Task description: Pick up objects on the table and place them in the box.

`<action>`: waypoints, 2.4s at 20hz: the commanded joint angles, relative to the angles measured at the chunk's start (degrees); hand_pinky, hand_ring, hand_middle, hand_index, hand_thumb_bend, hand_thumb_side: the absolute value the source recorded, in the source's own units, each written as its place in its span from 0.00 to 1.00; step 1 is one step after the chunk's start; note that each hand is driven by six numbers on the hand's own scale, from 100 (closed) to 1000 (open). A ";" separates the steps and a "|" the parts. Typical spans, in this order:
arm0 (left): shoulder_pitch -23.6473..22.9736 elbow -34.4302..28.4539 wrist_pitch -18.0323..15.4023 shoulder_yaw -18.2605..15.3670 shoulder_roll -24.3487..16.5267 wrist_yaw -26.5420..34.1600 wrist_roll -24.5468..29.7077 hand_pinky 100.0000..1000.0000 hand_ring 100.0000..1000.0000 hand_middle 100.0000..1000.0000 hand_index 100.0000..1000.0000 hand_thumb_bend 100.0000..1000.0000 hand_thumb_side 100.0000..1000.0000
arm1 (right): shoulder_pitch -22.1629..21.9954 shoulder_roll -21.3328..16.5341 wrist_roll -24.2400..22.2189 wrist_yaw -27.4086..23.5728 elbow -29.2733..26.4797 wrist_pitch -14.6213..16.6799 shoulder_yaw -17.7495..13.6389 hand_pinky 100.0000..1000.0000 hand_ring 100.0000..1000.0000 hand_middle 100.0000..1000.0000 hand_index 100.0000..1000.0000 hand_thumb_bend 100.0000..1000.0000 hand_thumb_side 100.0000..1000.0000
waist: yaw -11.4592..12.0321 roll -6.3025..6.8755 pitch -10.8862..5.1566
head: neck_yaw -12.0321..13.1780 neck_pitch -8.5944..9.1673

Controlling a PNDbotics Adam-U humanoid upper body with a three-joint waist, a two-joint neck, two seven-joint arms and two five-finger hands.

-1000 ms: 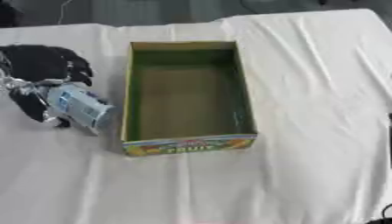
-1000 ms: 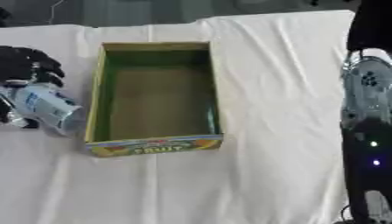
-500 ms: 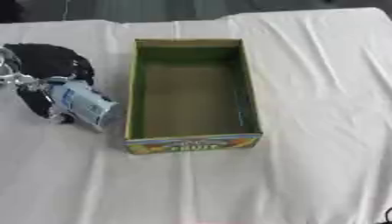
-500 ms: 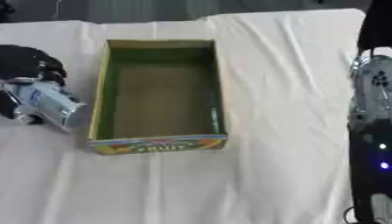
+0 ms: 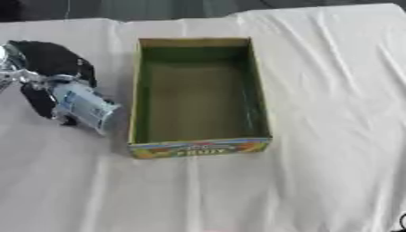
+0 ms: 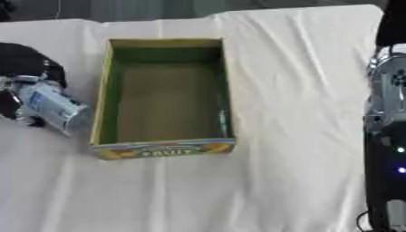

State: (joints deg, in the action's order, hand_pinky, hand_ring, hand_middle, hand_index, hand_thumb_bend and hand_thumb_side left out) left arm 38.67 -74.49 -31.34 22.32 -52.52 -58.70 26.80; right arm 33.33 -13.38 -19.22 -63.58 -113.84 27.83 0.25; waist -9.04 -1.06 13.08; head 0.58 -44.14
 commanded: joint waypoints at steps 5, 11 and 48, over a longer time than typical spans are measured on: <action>-0.97 0.40 -0.81 0.00 -0.60 -1.27 -6.20 0.23 0.37 0.41 0.57 0.00 0.71 | 1.01 -0.46 0.12 -0.13 -0.75 0.00 -0.33 0.23 0.36 0.42 0.63 0.00 0.91 | -0.03 -0.04 -0.44 | 0.62 0.02; -1.72 0.22 -0.47 0.06 -1.11 -4.01 -11.11 0.00 0.11 0.11 0.42 0.00 0.71 | 0.70 -0.62 -0.02 -0.07 -0.75 0.13 -0.35 0.23 0.36 0.42 0.63 0.00 0.91 | 0.26 -0.14 -0.61 | 0.73 0.02; 4.33 -17.90 9.67 -3.10 -5.56 26.30 -9.96 0.00 0.00 0.00 0.31 0.00 0.64 | -2.44 -3.21 -0.33 1.60 -0.75 1.06 -0.57 0.23 0.36 0.42 0.63 0.00 0.92 | 3.44 0.62 -2.86 | -1.40 0.02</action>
State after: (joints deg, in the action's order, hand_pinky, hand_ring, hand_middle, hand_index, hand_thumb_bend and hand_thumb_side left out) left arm 41.72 -90.18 -22.43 20.21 -56.05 -36.24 16.49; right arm 30.68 -15.31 -19.60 -62.21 -113.84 28.75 -0.07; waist -5.70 -0.67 11.48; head -0.51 -44.14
